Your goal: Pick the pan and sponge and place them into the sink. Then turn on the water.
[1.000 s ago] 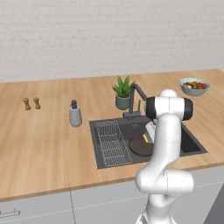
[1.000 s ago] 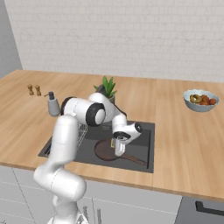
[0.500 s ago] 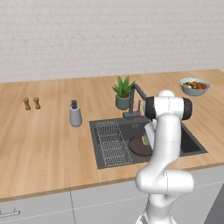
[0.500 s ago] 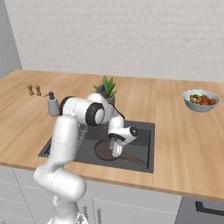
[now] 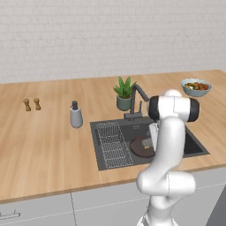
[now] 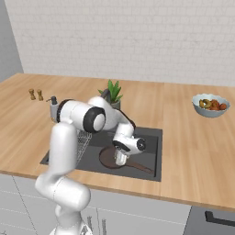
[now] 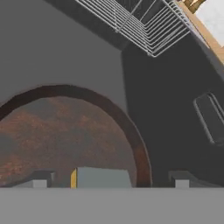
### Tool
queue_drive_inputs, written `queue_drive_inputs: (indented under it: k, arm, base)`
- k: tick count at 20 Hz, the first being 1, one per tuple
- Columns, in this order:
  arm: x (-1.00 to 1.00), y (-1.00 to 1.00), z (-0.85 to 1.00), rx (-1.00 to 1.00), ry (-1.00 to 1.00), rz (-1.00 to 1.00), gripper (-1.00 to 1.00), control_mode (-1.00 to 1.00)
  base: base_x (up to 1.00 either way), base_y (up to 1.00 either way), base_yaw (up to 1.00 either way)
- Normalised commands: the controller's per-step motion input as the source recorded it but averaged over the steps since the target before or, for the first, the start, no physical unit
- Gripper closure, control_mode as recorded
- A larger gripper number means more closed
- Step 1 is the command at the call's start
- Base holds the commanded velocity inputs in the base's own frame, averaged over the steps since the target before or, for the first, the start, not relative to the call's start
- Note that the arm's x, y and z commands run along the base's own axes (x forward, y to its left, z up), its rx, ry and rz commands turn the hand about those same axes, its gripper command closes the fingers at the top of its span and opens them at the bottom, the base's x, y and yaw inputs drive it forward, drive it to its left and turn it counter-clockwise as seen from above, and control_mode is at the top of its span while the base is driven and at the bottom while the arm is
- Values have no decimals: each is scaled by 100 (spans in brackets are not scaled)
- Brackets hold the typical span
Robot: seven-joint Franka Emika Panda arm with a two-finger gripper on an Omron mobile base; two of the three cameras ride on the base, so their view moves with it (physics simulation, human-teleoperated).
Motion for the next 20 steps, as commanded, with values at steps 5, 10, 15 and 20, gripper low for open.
queue_drive_inputs:
  k: [5,10,15,20]
  arm:
    - [-23,0,98,8,-10,0,-100,-100]
    - [-34,0,100,8,-17,-1,-100,-100]
    - [-37,-3,87,11,-18,-3,-100,-100]
    - [-41,-19,63,18,-5,-2,-100,-100]
  base:
    - [0,0,0]
    - [0,0,0]
    - [0,0,0]
    - [0,0,0]
